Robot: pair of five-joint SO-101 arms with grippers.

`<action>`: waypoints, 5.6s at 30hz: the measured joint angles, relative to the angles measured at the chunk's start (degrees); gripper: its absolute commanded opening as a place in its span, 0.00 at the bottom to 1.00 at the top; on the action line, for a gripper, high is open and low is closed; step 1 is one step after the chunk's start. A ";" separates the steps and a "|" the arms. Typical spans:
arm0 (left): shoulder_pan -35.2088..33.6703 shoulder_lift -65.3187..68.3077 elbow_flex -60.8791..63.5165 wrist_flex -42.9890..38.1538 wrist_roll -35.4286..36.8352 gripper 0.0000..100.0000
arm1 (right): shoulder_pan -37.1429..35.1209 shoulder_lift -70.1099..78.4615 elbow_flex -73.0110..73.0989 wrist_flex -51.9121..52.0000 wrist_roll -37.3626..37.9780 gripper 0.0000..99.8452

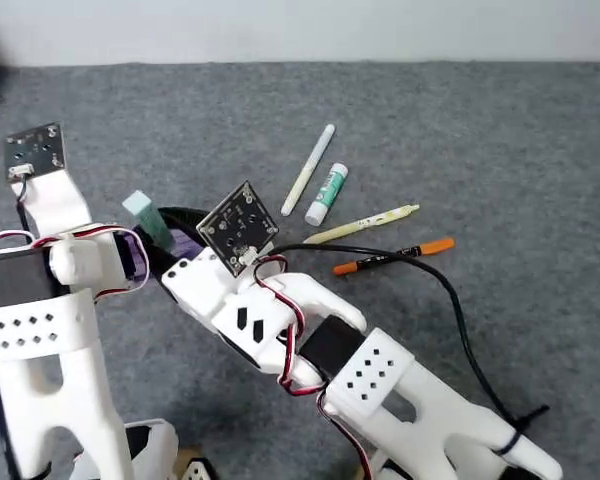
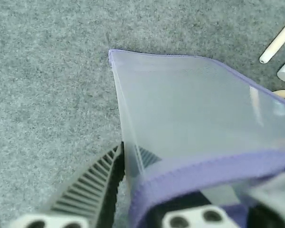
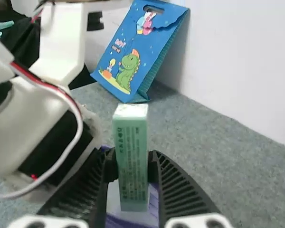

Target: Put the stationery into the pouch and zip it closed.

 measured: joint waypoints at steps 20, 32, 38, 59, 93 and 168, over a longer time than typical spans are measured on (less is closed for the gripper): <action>0.00 0.35 0.00 0.00 0.00 0.01 | 0.18 0.44 -0.26 6.33 0.18 0.12; 0.00 0.35 0.00 0.00 0.00 0.01 | -0.09 -5.27 -0.26 12.66 0.18 0.12; 0.00 0.35 0.00 0.00 0.00 0.01 | -1.32 1.05 -0.26 3.87 1.14 0.12; 0.00 0.35 0.00 0.00 0.00 0.01 | -1.67 5.27 -0.35 -3.34 5.71 0.12; 0.00 0.35 0.00 0.00 0.18 0.01 | -1.32 -9.93 -0.26 15.65 9.14 0.28; 0.09 0.44 0.00 0.00 0.18 0.01 | 41.85 10.90 -5.10 55.30 31.91 0.24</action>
